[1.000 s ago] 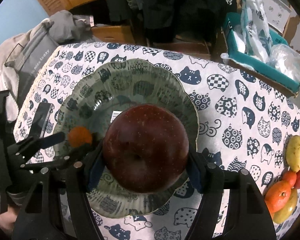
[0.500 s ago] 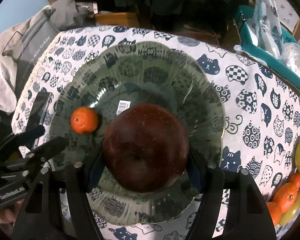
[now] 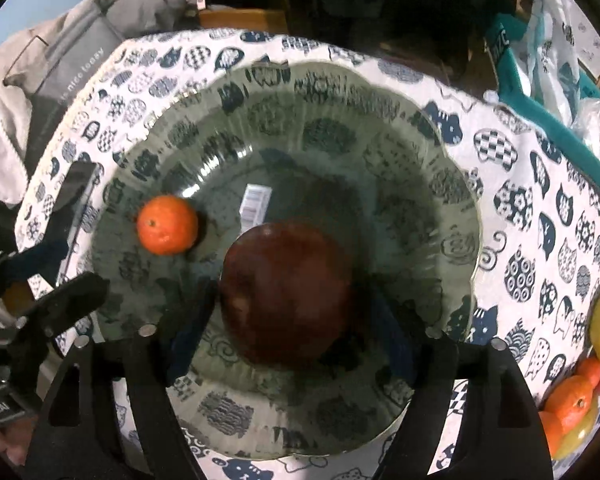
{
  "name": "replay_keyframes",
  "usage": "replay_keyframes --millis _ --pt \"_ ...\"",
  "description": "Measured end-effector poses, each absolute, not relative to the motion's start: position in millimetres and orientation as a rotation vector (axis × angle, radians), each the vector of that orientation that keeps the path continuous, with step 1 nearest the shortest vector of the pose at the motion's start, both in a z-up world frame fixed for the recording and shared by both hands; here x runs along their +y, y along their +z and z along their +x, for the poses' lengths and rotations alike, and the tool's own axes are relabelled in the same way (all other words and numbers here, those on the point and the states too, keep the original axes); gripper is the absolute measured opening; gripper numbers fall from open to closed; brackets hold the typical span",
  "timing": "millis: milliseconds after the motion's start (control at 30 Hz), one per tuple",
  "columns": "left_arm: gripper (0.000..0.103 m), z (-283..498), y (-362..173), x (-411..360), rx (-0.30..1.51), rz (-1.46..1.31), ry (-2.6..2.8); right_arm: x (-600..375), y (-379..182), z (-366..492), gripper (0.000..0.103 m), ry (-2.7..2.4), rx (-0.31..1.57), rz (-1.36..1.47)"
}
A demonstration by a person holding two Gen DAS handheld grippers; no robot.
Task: Organize fruits
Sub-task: 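Lower the dark red apple into the bowl and open the right gripper, then withdraw both grippers up from the bowl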
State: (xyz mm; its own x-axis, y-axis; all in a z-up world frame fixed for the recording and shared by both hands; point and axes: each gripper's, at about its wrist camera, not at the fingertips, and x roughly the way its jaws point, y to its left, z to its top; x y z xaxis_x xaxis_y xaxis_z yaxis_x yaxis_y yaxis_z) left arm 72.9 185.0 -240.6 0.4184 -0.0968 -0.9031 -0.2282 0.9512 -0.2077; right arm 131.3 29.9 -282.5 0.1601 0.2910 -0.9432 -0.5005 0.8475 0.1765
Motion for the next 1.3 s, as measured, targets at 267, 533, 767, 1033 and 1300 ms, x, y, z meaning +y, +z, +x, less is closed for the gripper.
replay_keyframes --millis 267,533,767,1033,1300 --pt "0.073 67.7 -229.4 189.7 1.117 -0.34 0.087 21.5 -252.7 126.1 0.081 0.593 1.214 -0.121" --pt "0.073 65.0 -208.4 173.9 1.074 -0.313 0.075 -0.6 -202.1 116.4 0.081 0.56 1.084 -0.105" --pt "0.078 58.0 -179.4 150.8 1.013 -0.281 0.03 -32.7 -160.1 101.0 0.081 0.508 0.98 -0.099" --pt "0.083 47.6 -142.8 123.8 0.927 -0.237 0.002 -78.7 -126.3 80.3 0.081 0.458 0.899 -0.072" --pt "0.086 36.3 -111.5 92.2 0.861 -0.193 -0.022 -132.7 -98.4 53.3 0.081 0.41 0.83 -0.041"
